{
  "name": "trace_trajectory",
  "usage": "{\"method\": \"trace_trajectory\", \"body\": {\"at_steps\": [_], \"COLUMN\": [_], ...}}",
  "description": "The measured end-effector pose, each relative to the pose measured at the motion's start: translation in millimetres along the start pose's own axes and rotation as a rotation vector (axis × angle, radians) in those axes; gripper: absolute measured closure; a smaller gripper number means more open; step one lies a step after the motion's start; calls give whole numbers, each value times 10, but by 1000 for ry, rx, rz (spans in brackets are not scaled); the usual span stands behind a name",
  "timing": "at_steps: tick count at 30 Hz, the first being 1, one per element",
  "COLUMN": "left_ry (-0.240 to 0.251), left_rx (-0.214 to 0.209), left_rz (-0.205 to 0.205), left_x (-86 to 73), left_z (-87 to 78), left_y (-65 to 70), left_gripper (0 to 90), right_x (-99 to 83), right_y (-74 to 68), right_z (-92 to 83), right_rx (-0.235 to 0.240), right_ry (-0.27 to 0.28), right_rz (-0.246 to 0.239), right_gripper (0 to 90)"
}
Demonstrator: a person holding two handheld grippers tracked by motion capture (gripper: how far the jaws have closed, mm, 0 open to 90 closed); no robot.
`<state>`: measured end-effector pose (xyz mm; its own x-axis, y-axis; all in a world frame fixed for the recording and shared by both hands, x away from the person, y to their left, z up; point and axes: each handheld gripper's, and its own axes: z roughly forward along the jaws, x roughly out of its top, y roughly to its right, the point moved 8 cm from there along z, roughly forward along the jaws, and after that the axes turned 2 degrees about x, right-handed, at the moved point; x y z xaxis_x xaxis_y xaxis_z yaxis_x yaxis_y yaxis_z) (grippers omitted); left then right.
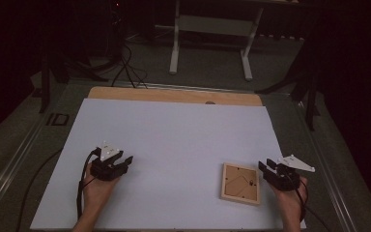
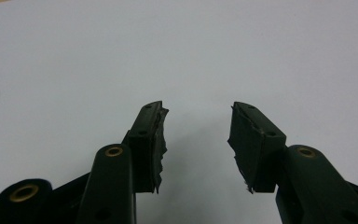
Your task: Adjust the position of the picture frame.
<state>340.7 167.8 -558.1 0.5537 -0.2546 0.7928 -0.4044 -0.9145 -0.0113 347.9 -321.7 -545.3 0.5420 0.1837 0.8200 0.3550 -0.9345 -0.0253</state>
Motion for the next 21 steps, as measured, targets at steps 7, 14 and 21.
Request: {"method": "trace_trajectory", "body": {"at_steps": [7, 14, 21], "left_ry": [4, 8, 14], "left_rx": [1, 7, 9], "left_rz": [-14, -22, -26], "left_x": [2, 5, 10], "left_z": [-8, -19, -31], "left_y": [-16, -34, -46], "left_gripper": [547, 543, 540], "right_x": [-37, -129, -214], "right_y": [-28, -69, -76], "right_z": [-90, -84, -100], "right_rx": [10, 3, -5], "right_ry": [12, -34, -66], "right_rz": [8, -11, -11], "right_gripper": [700, 834, 874]}}
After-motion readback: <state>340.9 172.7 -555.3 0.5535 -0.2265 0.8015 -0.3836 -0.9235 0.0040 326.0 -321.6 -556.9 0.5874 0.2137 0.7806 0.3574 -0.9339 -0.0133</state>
